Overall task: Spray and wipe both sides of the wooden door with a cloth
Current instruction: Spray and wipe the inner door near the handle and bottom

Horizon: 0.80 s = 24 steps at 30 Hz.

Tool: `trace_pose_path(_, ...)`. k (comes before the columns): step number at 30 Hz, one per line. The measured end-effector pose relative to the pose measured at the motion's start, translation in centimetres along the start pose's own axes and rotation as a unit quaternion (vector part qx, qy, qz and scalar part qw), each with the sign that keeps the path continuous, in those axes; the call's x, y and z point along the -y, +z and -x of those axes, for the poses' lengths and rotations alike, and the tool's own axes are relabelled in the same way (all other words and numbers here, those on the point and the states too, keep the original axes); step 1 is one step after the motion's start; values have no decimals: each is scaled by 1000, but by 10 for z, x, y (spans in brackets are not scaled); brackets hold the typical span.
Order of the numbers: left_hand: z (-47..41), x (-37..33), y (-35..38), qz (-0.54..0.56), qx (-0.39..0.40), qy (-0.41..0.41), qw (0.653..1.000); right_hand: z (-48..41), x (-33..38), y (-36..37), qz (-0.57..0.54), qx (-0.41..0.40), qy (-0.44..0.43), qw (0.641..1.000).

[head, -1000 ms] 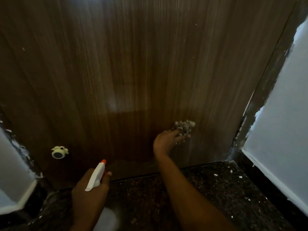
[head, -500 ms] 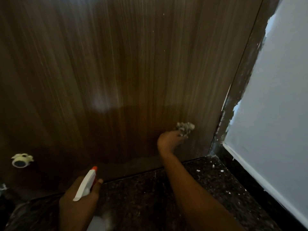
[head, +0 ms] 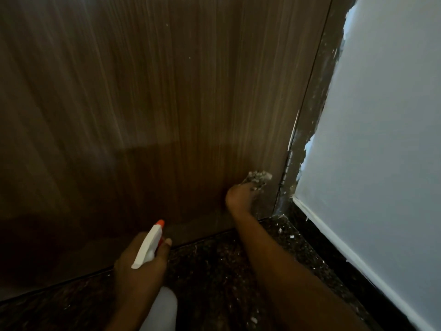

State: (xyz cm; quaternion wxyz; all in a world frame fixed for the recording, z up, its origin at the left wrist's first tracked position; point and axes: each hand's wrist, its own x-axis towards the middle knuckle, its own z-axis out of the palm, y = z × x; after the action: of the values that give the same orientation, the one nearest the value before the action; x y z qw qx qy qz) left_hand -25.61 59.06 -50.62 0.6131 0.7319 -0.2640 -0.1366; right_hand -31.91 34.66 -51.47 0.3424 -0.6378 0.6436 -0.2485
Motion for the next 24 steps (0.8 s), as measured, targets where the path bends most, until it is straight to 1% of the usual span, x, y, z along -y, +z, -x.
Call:
trace_pose_path(1,1,-5,7,8,-4,1,1000,-1,4,-8,-17,-28,-10,999)
trace_pose_path(3,6,-16,21,12,-6,19,1000,6,13,-11,-58,-93,-73,991)
trace_pose_path(4,5,-17,28,15,-1,23,1000,14,13,-2,-58,-98,-110,987)
trace_pose_path(6,0,-22,38,14,12,38,999,43,4,21,-35,-46,-206,977)
trace_pose_path(7,-3,-24,42,12,15,46,999,55,-4,35,-41,-52,-215,974)
trace_pose_path(8,-6,-26,47,11,17,50,999,49,-17,41,-51,-94,-185,977)
trace_pose_path(9,-9,-30,50,5,26,53,998,41,-25,40,-156,-75,-147,974)
trace_pose_path(10,-11,-33,54,1,31,59,998,30,-23,39,-238,-67,-113,962)
trace_pose_path(11,-13,-36,57,-5,29,61,998,21,-17,41,-176,-42,-44,982)
trace_pose_path(12,-14,-38,58,-4,27,68,997,8,-17,39,-150,-46,4,988)
trace_pose_path(13,-15,-42,60,-5,26,76,997,-6,-29,33,-85,-18,30,996)
trace_pose_path(14,-17,-44,62,-6,28,88,996,-28,-39,19,-51,11,37,998)
trace_pose_path(15,-18,-46,64,-9,32,98,995,-48,-44,-1,-102,7,60,993)
trace_pose_path(17,-23,-48,70,-17,35,111,993,-70,-45,-20,-159,-67,97,980)
trace_pose_path(18,-27,-46,73,-24,38,115,992,-72,-41,-23,-158,-84,100,979)
trace_pose_path(21,-28,-39,84,-27,46,108,993,-44,-31,-10,-111,-88,44,989)
trace_pose_path(22,-26,-37,86,-25,51,109,992,-36,-35,0,-87,-69,27,993)
trace_pose_path(24,-23,-33,87,-31,55,108,992,-30,-58,15,-15,8,-2,1000)
